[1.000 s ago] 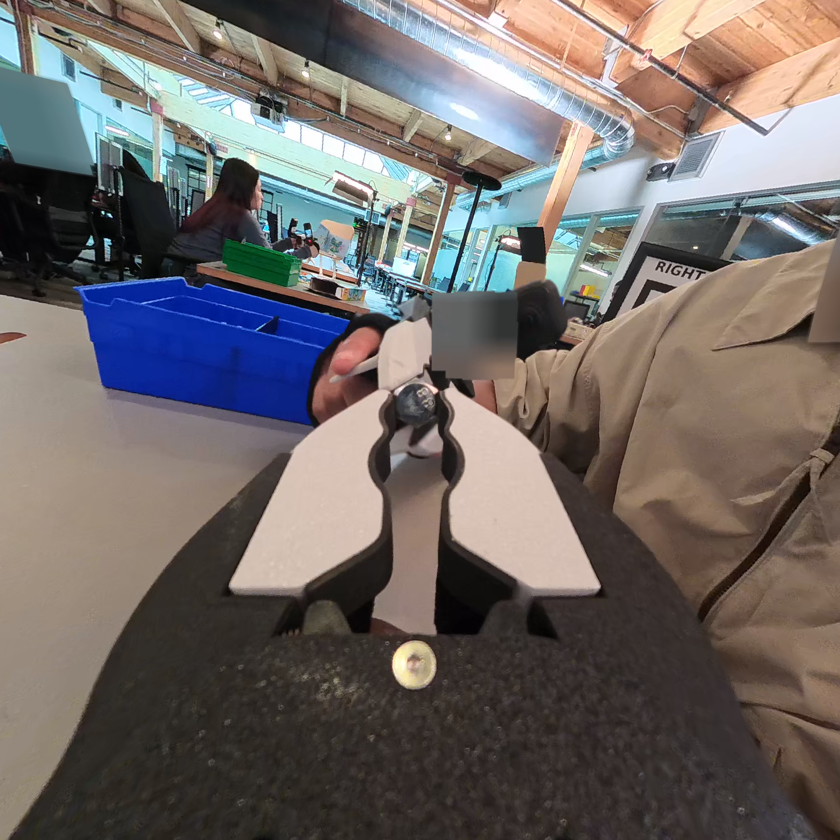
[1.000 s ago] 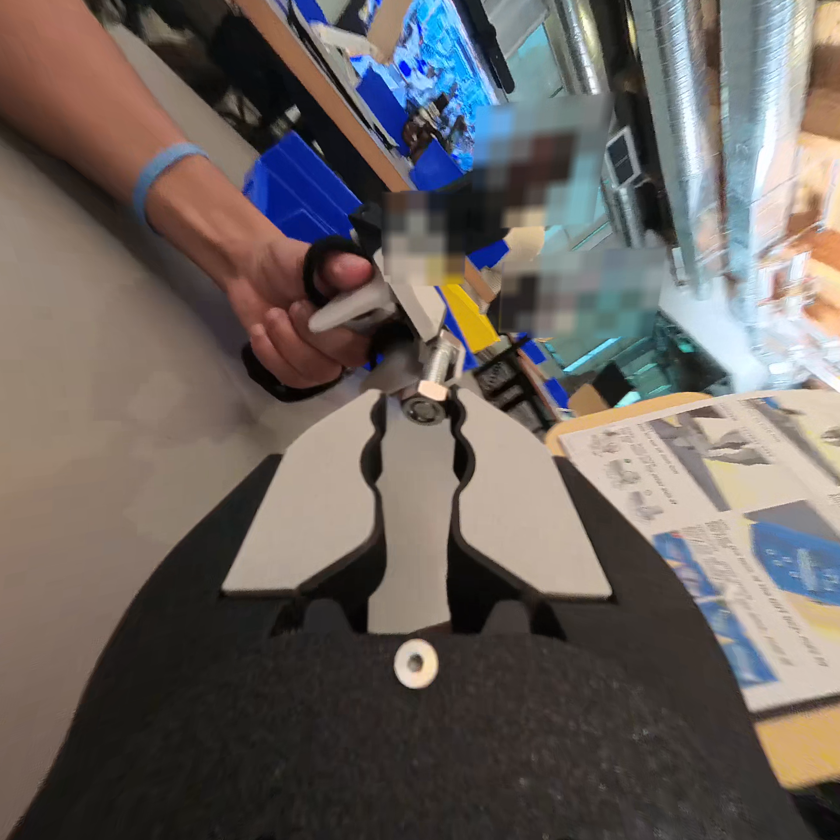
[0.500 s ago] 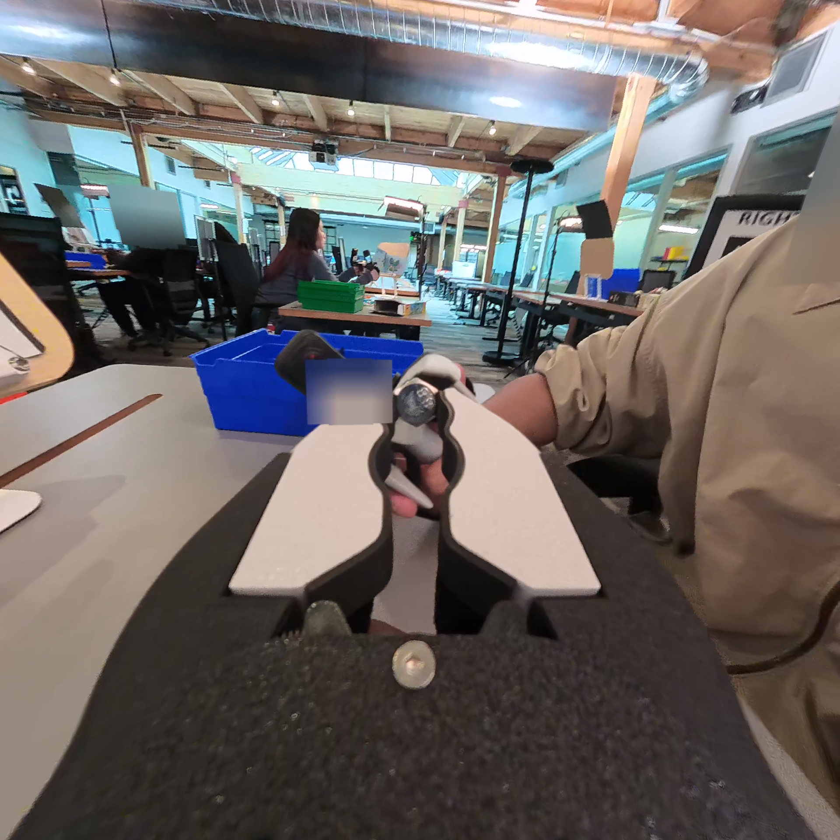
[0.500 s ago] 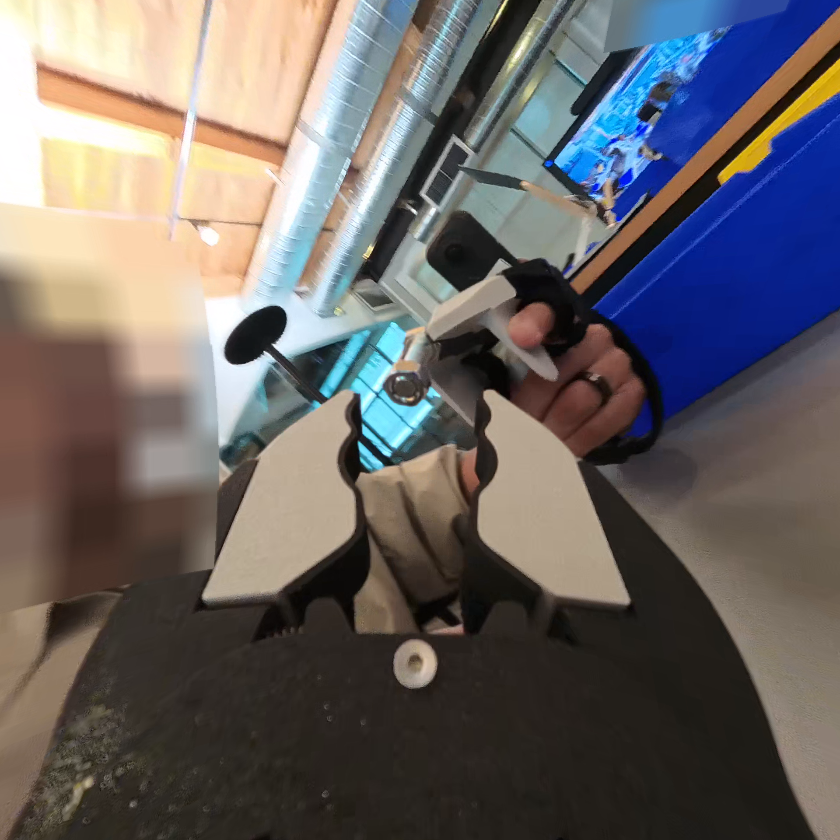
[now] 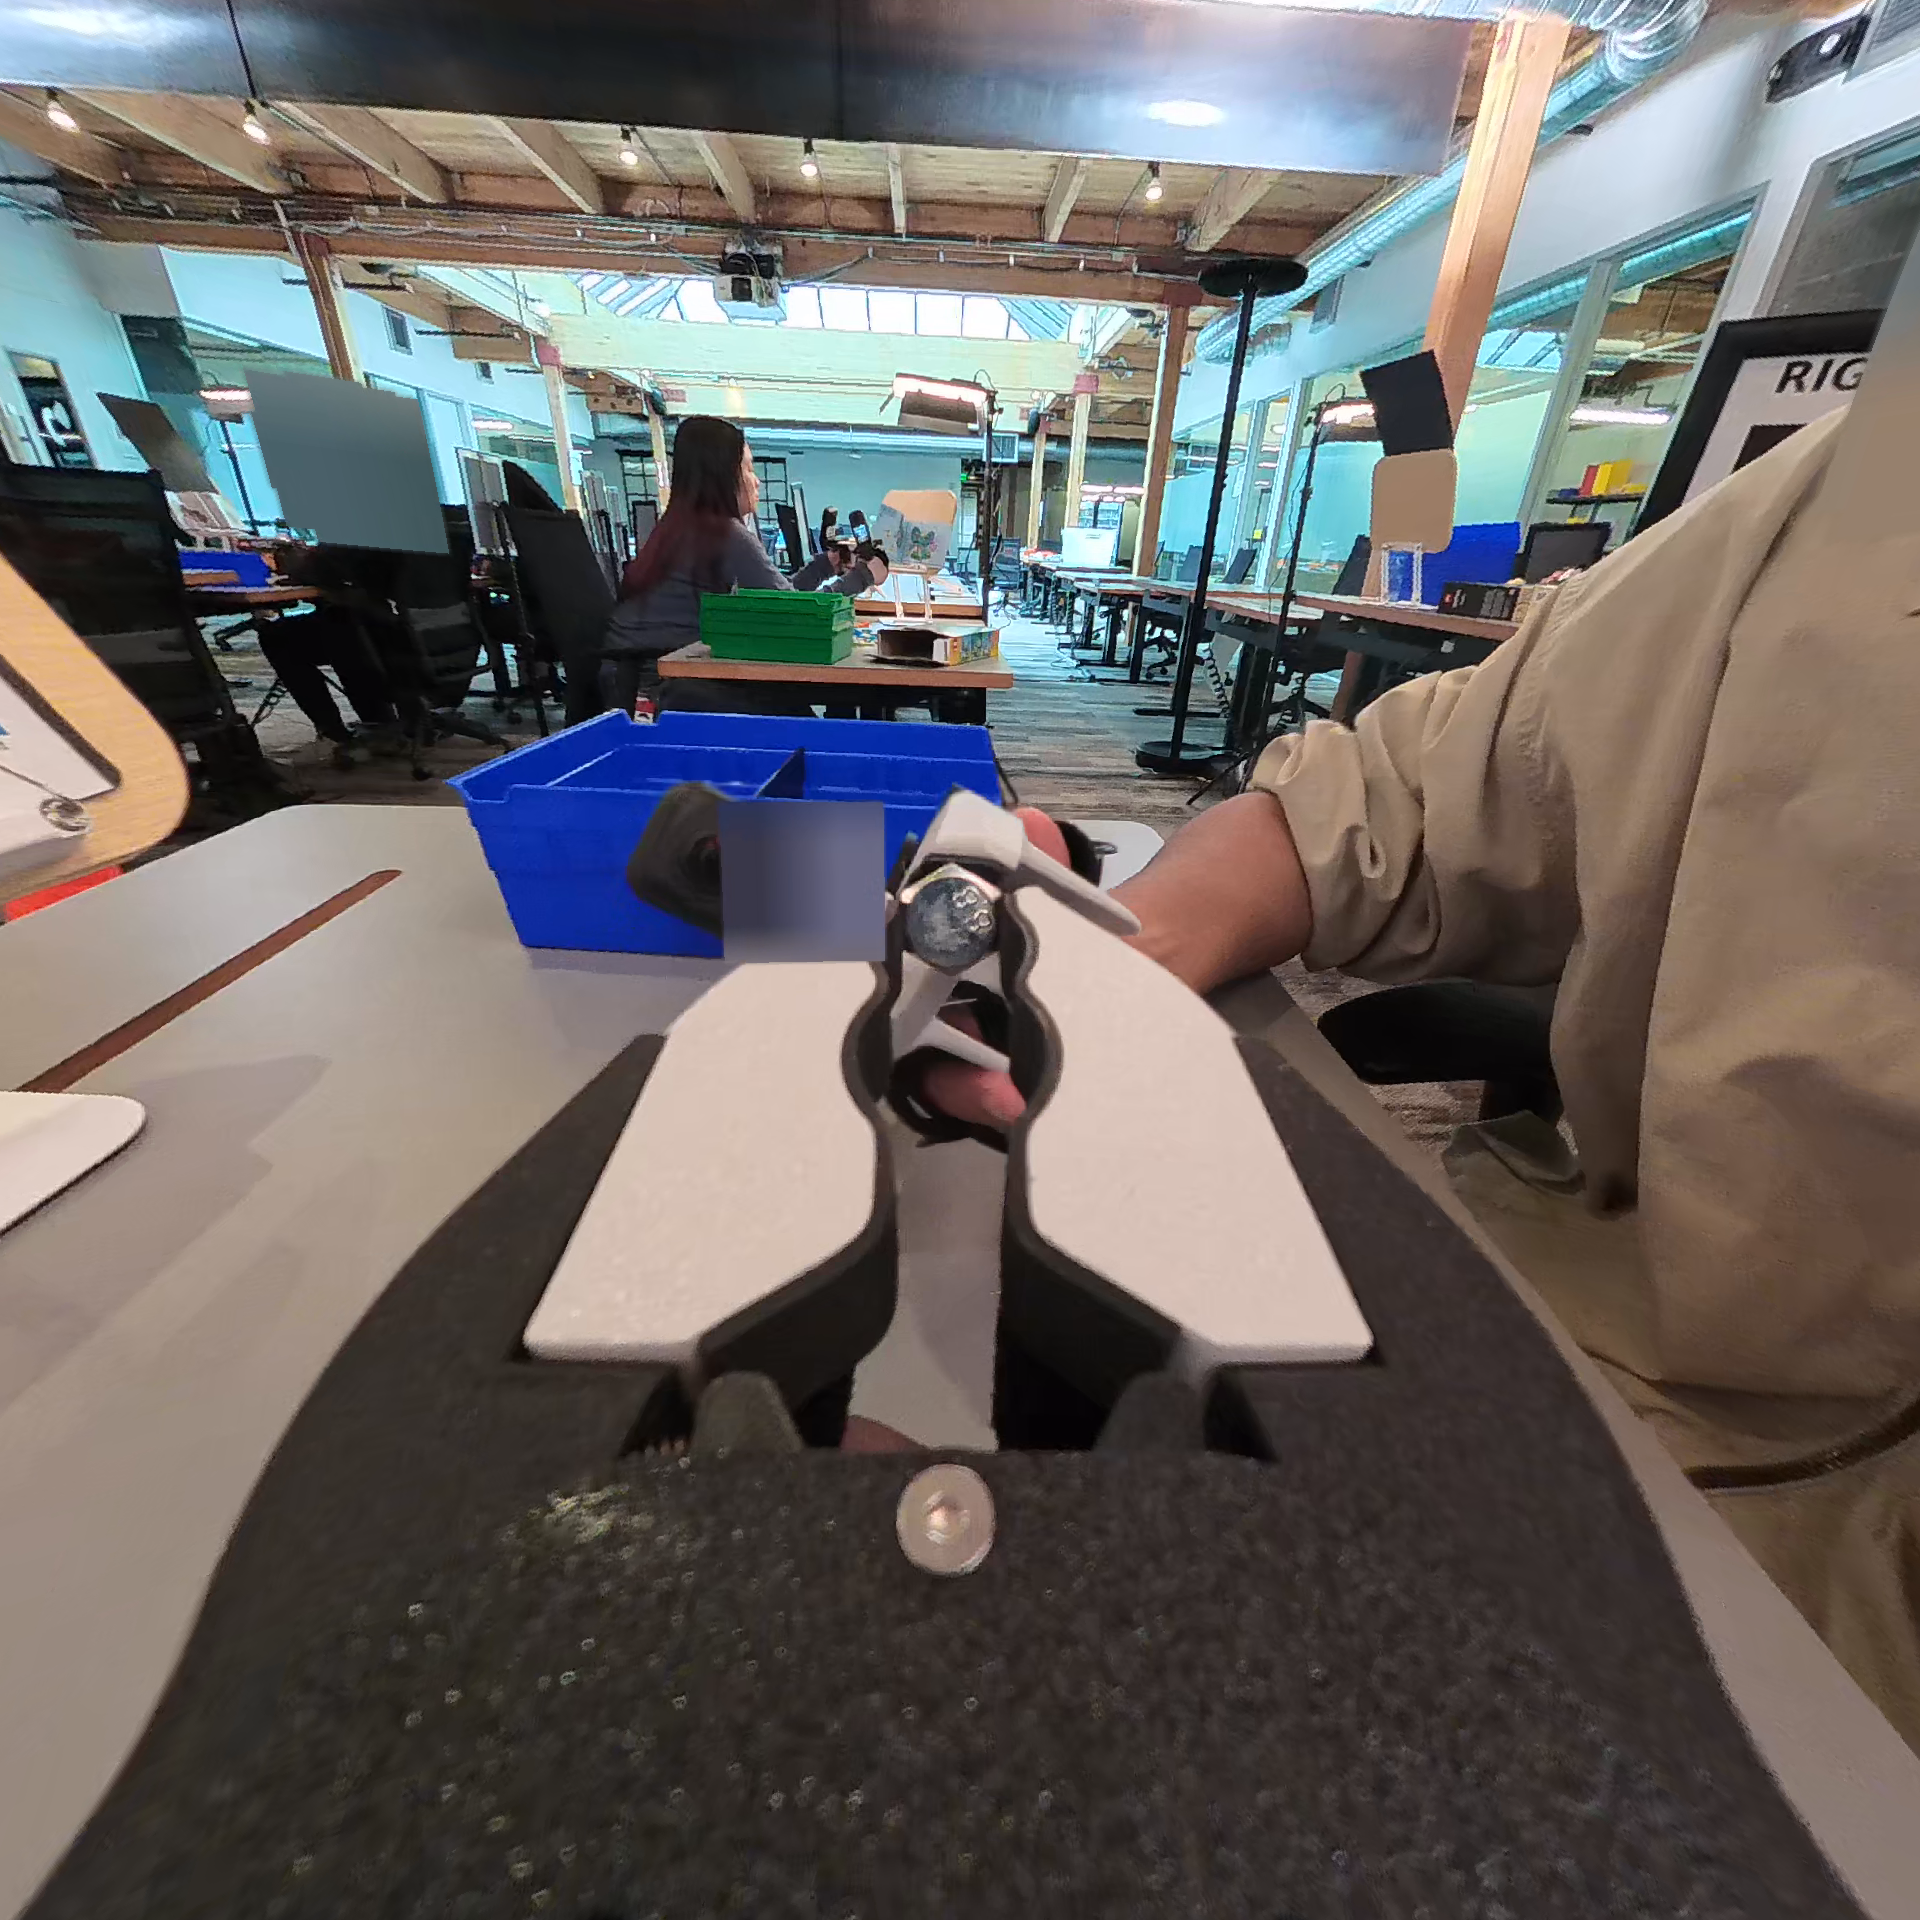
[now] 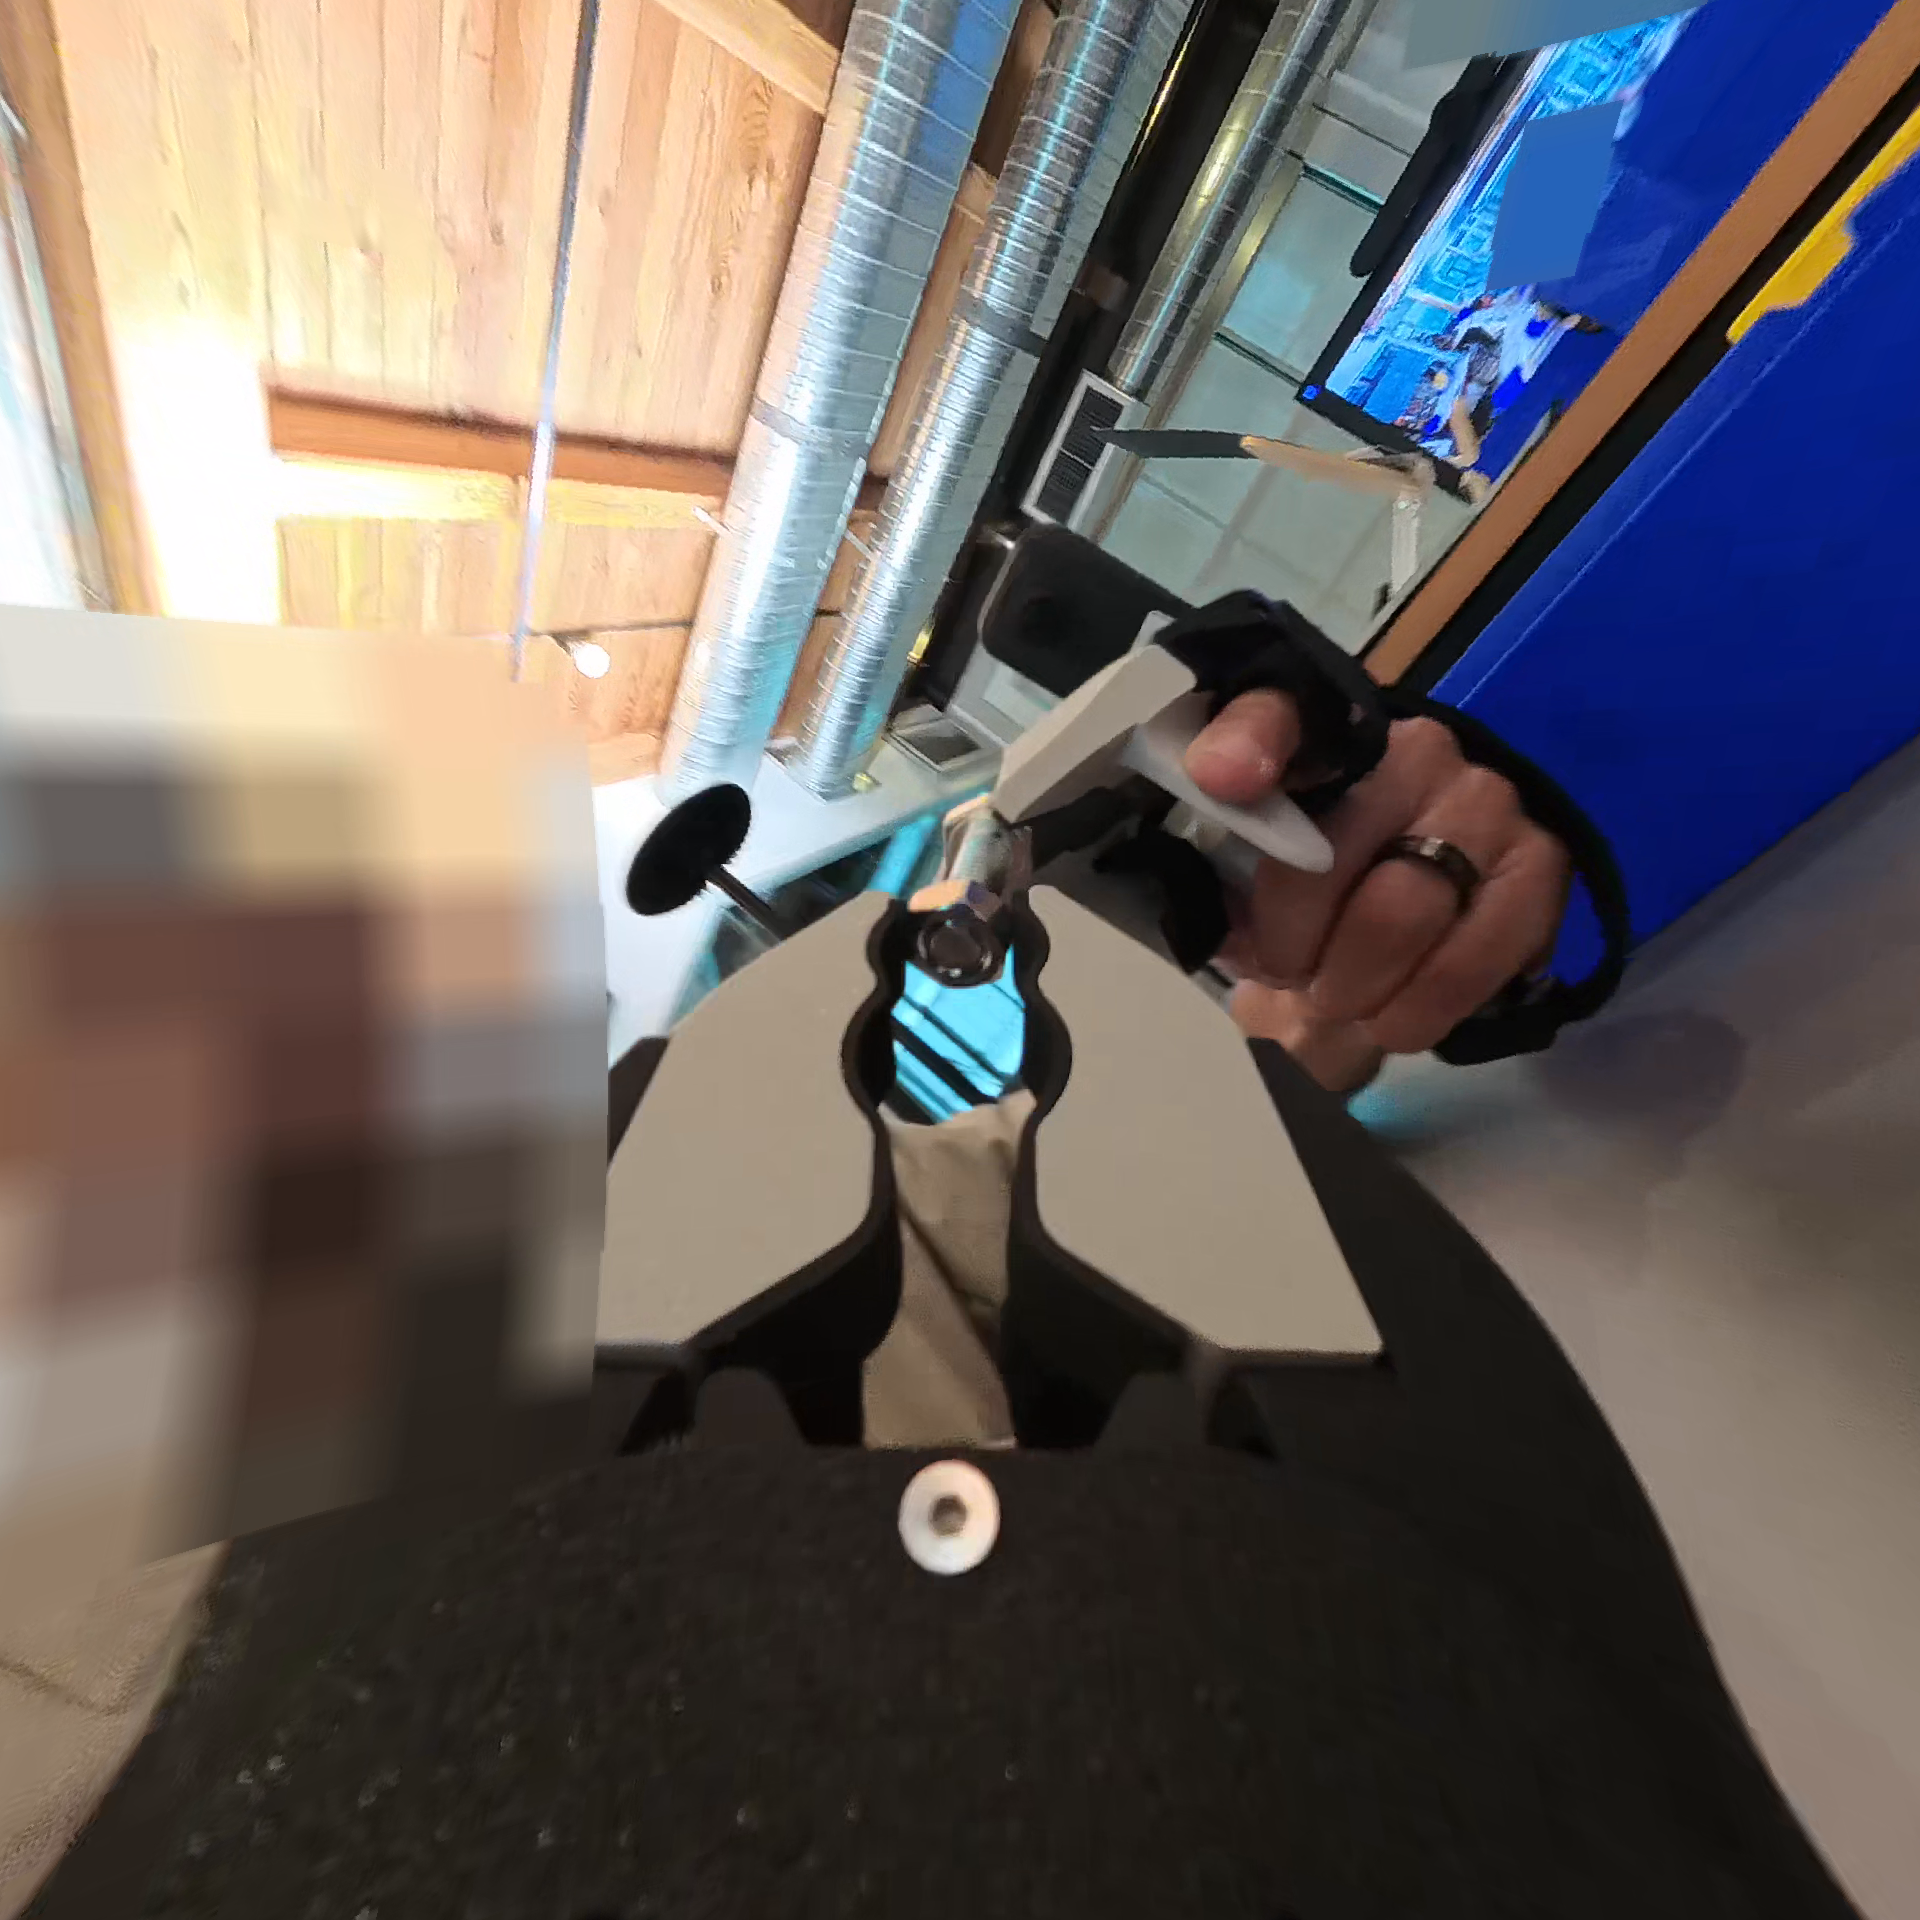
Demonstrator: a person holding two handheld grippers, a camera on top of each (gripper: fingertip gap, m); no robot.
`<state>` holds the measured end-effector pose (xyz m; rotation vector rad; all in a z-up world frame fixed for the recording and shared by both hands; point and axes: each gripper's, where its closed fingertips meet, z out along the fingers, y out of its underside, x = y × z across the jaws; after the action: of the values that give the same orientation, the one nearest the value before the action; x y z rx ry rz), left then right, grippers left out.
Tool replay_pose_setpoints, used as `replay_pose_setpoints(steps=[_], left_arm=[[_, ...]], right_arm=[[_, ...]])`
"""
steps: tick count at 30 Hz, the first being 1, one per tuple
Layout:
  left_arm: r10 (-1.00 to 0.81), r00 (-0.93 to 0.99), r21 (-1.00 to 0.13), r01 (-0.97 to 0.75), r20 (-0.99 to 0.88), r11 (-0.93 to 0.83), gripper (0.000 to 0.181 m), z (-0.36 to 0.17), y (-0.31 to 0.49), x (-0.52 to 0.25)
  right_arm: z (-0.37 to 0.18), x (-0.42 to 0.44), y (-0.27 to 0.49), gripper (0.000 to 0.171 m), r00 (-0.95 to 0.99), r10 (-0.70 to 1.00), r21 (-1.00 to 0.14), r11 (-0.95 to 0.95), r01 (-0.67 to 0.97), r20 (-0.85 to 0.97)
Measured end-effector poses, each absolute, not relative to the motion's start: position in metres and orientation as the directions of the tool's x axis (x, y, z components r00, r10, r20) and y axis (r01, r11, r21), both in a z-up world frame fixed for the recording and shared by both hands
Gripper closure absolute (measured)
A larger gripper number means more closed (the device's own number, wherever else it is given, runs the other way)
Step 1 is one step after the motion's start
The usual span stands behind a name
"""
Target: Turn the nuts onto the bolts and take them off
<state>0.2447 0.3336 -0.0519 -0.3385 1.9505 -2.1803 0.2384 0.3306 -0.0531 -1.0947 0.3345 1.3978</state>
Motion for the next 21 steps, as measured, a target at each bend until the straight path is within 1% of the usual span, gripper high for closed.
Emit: replay_pose_setpoints(steps=[1, 3, 5, 6, 8, 10, 12, 13, 15, 17, 18, 19, 21], left_arm=[[-0.286, -0.957, -0.993, -0.017, 0.051, -0.12, 0.164, -0.052, 0.333, 0.244], [-0.259, -0.962, -0.988, -0.05, 0.087, -0.146, 0.164, -0.051, 0.333, 0.243], [-0.228, -0.964, -0.981, -0.095, 0.133, -0.17, 0.164, -0.052, 0.331, 0.242], [-0.216, -0.964, -0.976, -0.116, 0.155, -0.185, 0.164, -0.053, 0.331, 0.242], [-0.179, -0.962, -0.962, -0.166, 0.206, -0.215, 0.164, -0.054, 0.328, 0.242], [-0.149, -0.958, -0.947, -0.204, 0.245, -0.247, 0.164, -0.054, 0.326, 0.241], [-0.121, -0.953, -0.934, -0.238, 0.277, -0.266, 0.164, -0.053, 0.325, 0.241], [-0.113, -0.953, -0.932, -0.245, 0.283, -0.267, 0.164, -0.054, 0.324, 0.24], [-0.101, -0.95, -0.927, -0.261, 0.297, -0.27, 0.164, -0.054, 0.324, 0.24], [-0.092, -0.949, -0.924, -0.269, 0.303, -0.271, 0.164, -0.054, 0.323, 0.24], [-0.091, -0.949, -0.924, -0.269, 0.303, -0.272, 0.164, -0.054, 0.324, 0.24], [-0.087, -0.949, -0.924, -0.269, 0.302, -0.272, 0.164, -0.054, 0.324, 0.239], [-0.077, -0.951, -0.923, -0.269, 0.3, -0.276, 0.164, -0.052, 0.323, 0.237]], right_arm=[[-0.054, 0.237, 0.33, 0.152, 0.279, 0.607, -0.465, -0.169, -0.869, -0.744], [-0.055, 0.235, 0.33, 0.152, 0.403, 0.588, -0.574, -0.131, -0.808, -0.701], [-0.059, 0.233, 0.329, 0.152, 0.578, 0.549, -0.722, -0.071, -0.688, -0.605], [-0.061, 0.233, 0.329, 0.152, 0.666, 0.519, -0.793, -0.041, -0.607, -0.536], [-0.065, 0.234, 0.327, 0.152, 0.833, 0.439, -0.921, 0.029, -0.388, -0.337], [-0.066, 0.235, 0.326, 0.152, 0.927, 0.349, -0.981, 0.079, -0.177, -0.14], [-0.066, 0.236, 0.325, 0.152, 0.968, 0.239, -0.993, 0.103, 0.055, 0.079], [-0.067, 0.236, 0.325, 0.153, 0.964, 0.179, -0.978, 0.1, 0.182, 0.197], [-0.068, 0.239, 0.324, 0.152, 0.893, 0.051, -0.894, 0.068, 0.443, 0.446], [-0.068, 0.24, 0.324, 0.152, 0.758, -0.056, -0.759, 0.01, 0.651, 0.65], [-0.067, 0.241, 0.324, 0.152, 0.702, -0.087, -0.706, -0.016, 0.708, 0.707], [-0.067, 0.24, 0.324, 0.152, 0.683, -0.098, -0.688, -0.025, 0.726, 0.724], [-0.066, 0.237, 0.323, 0.151, 0.726, -0.083, -0.729, 0.0, 0.685, 0.682]])
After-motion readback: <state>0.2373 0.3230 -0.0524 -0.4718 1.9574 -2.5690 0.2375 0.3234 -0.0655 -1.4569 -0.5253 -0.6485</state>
